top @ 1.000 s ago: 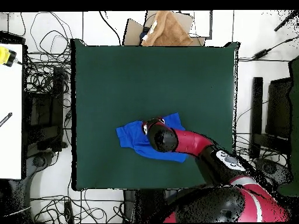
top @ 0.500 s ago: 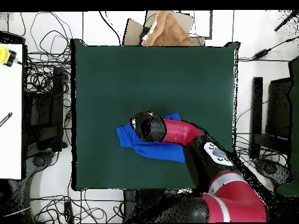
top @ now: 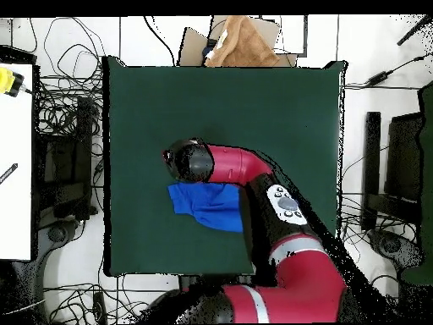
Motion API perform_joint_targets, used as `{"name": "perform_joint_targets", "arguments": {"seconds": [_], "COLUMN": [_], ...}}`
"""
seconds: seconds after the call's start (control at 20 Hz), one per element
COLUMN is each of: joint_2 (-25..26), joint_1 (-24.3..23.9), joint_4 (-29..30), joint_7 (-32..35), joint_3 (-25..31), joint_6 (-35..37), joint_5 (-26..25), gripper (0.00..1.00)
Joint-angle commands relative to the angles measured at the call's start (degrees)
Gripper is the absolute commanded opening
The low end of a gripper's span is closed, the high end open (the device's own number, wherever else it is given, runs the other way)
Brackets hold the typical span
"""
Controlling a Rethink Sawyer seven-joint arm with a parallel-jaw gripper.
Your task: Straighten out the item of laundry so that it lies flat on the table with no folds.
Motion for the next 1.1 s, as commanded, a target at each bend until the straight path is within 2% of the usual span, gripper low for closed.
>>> {"name": "perform_joint_targets", "arguments": {"seconds": [0.05,0.25,0.5,0.95,1.0,1.1], "joint_2": [3.84,5.32,4.98,3.75,3.84,3.88], "joint_1": [-0.66,-4.68,-9.21,-11.05,-11.33,-11.65], "joint_4": [-3.13,-0.04,5.47,8.84,9.31,9.82], "joint_7": [10.85,7.88,7.53,8.17,8.11,7.73], "joint_3": [0.00,1.80,3.56,3.30,3.37,3.41], "joint_6": [-0.73,-2.93,-8.20,-9.22,-9.65,-8.88], "joint_5": [2.35,0.32,-2.31,-3.55,-3.62,-3.63], "gripper": [0.00,0.00,0.00,0.00,1.00,1.00]}}
